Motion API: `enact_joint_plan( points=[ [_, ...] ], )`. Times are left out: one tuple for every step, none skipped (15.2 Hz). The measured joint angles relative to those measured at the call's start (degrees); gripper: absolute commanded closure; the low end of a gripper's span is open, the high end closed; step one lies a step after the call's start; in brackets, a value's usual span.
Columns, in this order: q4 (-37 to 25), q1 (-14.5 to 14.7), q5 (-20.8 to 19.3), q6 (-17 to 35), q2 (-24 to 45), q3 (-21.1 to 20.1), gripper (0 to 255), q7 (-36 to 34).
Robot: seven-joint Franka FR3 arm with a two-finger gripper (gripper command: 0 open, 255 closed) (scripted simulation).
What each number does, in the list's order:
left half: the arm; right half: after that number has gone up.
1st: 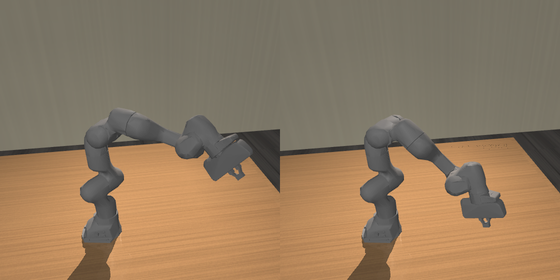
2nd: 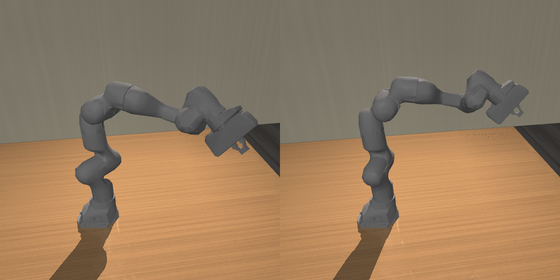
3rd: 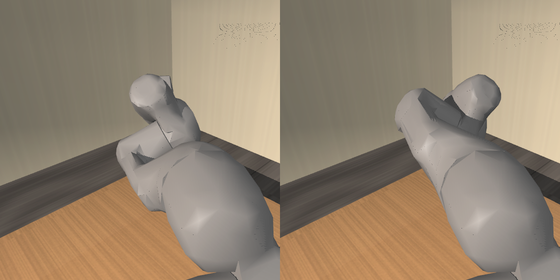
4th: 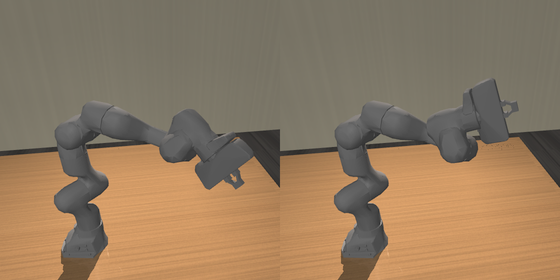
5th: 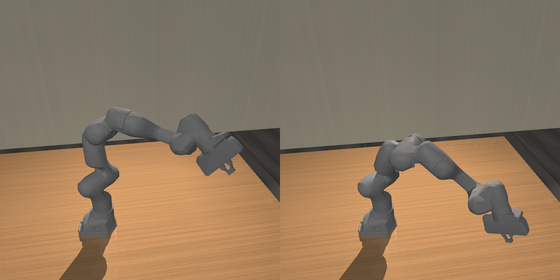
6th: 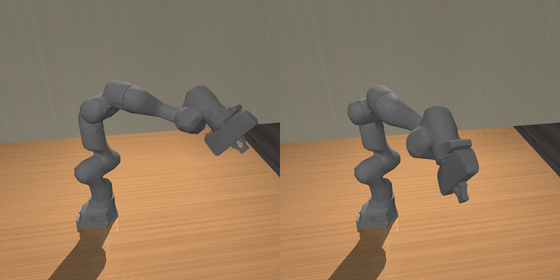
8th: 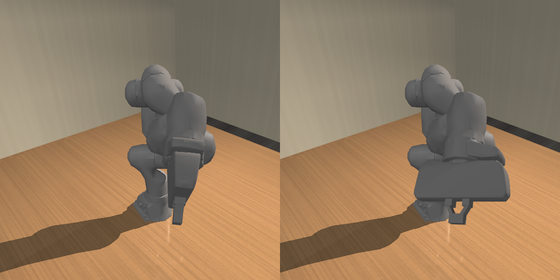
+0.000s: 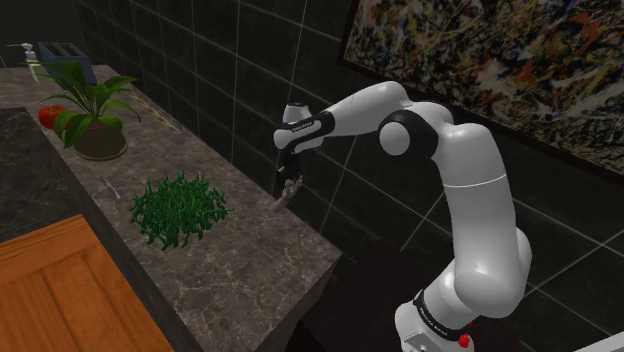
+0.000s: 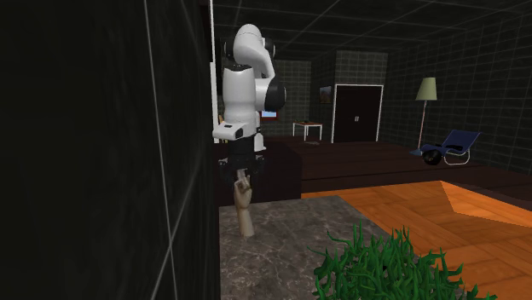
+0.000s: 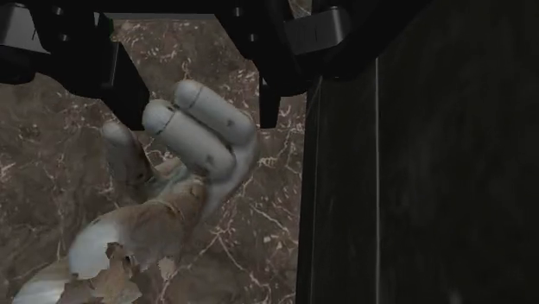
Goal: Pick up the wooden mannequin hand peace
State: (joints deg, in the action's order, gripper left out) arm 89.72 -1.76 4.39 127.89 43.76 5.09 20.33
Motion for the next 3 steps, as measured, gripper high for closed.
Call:
enact_joint_plan(
  points=[
    [0.0, 0.0, 0.0, -0.5, -0.5, 0.0, 255, 0.0],
    [0.2, 0.0, -0.1, -0.8, -1.0, 0.1, 255, 0.1],
    [0.2, 0.0, -0.1, -1.1, -1.3, 0.1, 255, 0.0]
  ],
)
